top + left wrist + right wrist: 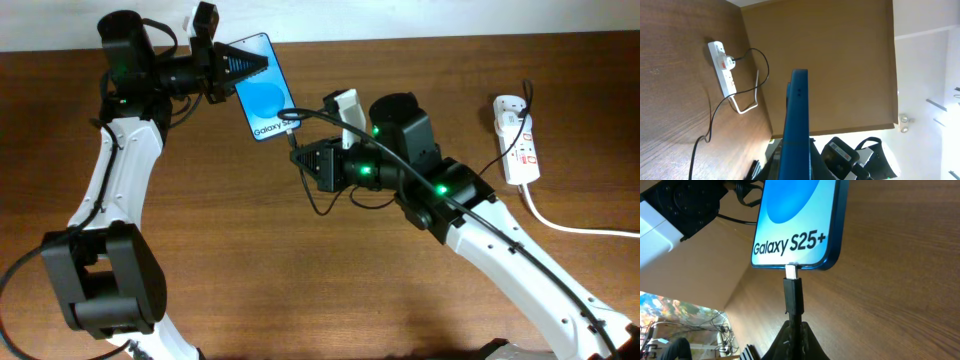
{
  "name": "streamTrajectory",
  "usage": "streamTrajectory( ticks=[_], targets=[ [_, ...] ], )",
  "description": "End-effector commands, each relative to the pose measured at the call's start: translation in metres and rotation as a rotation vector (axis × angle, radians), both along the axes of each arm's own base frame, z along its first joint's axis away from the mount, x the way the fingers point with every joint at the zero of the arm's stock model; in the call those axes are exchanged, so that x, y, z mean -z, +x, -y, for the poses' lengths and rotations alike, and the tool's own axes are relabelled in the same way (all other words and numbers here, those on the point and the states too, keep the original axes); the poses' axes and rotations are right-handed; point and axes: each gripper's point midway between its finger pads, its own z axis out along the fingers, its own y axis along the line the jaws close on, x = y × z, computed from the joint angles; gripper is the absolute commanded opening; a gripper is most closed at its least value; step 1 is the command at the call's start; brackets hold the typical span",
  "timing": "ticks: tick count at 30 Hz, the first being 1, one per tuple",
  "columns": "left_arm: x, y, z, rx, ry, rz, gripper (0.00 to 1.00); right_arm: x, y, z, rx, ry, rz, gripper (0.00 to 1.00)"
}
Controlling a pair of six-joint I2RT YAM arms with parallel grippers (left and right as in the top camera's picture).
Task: Plug charger to phone and switch on socket
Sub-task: 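Hold the connector pressed into the port with the right gripper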
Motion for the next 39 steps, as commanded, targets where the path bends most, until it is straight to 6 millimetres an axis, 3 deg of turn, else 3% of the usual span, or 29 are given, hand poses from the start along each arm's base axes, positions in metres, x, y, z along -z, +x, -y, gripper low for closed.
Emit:
streamTrajectory(
  ticks=[1, 4, 27, 31, 39],
  targets=[
    [-0.018, -0.012, 0.003, 0.041, -0.004, 0.050, 0.00, -0.010, -0.007, -0.002, -0.009, 0.007, 0.021, 0.04],
    [-0.018, -0.012, 0.003, 0.041, -0.004, 0.050, 0.00, -0.010, -0.013, -0.007, -0.029, 0.006, 0.017, 0.04],
    [-0.018, -0.013, 0.006, 0.047, -0.007, 0.025, 0.00, -0.010, -0.009, -0.010, -0.025, 0.014, 0.027, 0.04],
    [-0.017, -0.016, 0.018, 0.067, -0.007, 0.023, 0.00, -0.010, -0.009, -0.010, -0.025, 0.013, 0.027, 0.04],
    [-0.018, -0.018, 0.018, 0.079, -0.009, 0.024, 0.00, -0.008, -0.006, -0.008, -0.006, 0.004, 0.029, 0.04]
  ],
)
